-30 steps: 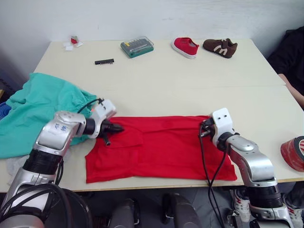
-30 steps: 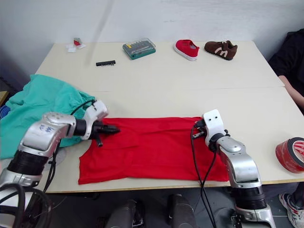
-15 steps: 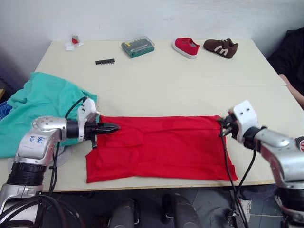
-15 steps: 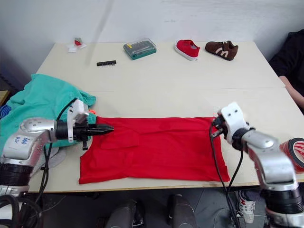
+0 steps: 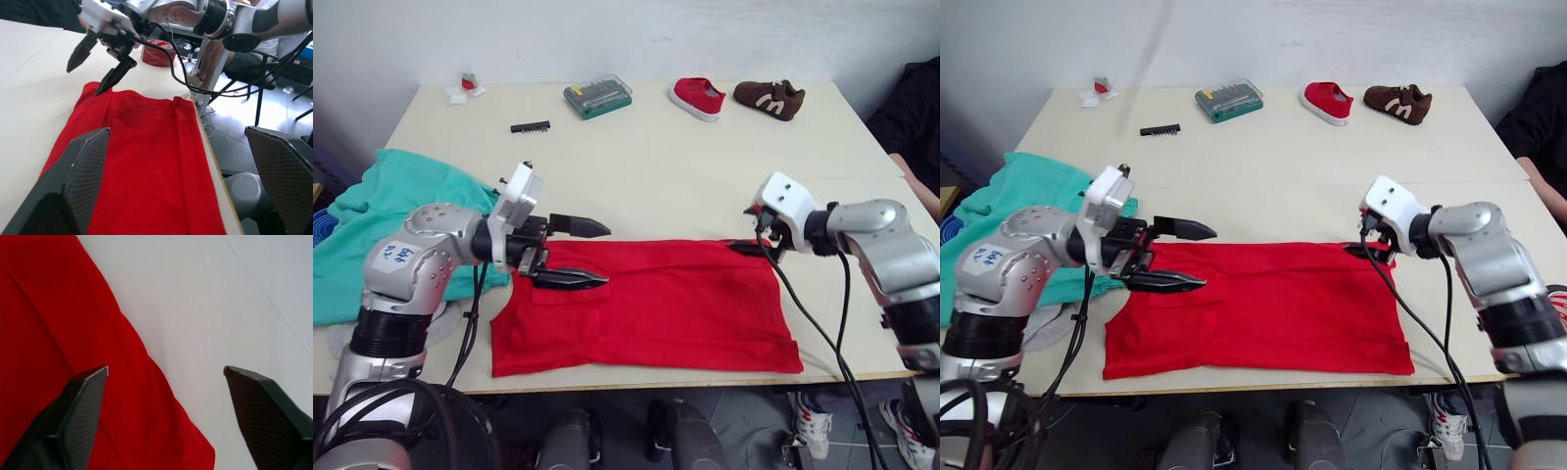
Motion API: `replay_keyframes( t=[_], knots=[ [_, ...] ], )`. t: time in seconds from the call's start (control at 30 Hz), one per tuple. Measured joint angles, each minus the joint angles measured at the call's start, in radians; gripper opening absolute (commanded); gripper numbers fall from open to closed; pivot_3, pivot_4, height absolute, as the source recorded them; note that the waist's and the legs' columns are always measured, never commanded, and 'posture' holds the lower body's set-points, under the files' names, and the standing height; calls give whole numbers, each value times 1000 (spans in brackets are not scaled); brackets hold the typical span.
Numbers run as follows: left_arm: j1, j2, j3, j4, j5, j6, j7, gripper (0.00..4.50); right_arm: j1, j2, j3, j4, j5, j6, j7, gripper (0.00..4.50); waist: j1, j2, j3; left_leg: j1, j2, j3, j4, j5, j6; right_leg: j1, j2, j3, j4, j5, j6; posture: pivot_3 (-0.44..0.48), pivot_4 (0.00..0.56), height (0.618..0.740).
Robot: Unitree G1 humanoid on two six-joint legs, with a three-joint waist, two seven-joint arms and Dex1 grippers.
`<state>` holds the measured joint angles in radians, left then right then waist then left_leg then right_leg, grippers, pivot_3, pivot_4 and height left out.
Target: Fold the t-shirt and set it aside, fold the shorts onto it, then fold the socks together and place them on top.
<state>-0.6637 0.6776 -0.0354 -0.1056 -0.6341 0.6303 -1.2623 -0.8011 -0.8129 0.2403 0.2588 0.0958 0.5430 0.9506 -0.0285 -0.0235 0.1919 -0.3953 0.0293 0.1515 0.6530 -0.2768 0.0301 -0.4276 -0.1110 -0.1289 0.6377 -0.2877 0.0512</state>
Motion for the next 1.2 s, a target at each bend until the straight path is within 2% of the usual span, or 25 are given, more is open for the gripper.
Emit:
replay_keyframes(
  t=[0.17,0.23,0.3,0.63,0.83,0.97,1.2],
  knots=[
    [1,-42,-31,1,50,-53,39,4500,-58,60,50,211,-69,-40,37,4464,1,0,0,-2,1,-1,0,1,0,-1,0,-1,0,0,0,0,150,740],
    [0,-44,-30,2,52,-60,48,4500,-74,72,51,242,-81,-48,41,4090,-1,0,0,-2,1,0,1,1,0,-1,0,0,0,0,0,0,150,740],
    [0,-47,-30,2,53,-66,50,4500,-84,73,55,264,-100,-60,50,3548,-1,0,0,-2,1,-1,3,1,0,-1,0,-1,0,0,0,0,150,740],
    [1,-46,-30,2,67,-82,51,4500,-109,106,64,327,-136,-94,99,101,0,0,0,-2,1,-2,6,0,0,0,-1,-1,4,0,0,0,150,740],
    [1,-47,-29,3,84,-103,53,4500,-139,121,65,381,-155,-113,119,14,0,0,0,-2,1,-2,7,0,0,0,-1,-1,5,0,0,0,150,740],
    [1,-60,-29,10,103,-121,81,4500,-236,178,66,556,-198,-197,79,14,-5,0,0,-2,1,-2,7,0,0,0,-1,0,6,0,0,0,150,740],
    [-23,-95,-19,85,141,-160,151,4500,-395,291,64,875,-271,-438,-90,14,-7,1,1,-4,1,-1,7,1,0,-2,-1,-1,6,0,0,0,150,740]
  ],
)
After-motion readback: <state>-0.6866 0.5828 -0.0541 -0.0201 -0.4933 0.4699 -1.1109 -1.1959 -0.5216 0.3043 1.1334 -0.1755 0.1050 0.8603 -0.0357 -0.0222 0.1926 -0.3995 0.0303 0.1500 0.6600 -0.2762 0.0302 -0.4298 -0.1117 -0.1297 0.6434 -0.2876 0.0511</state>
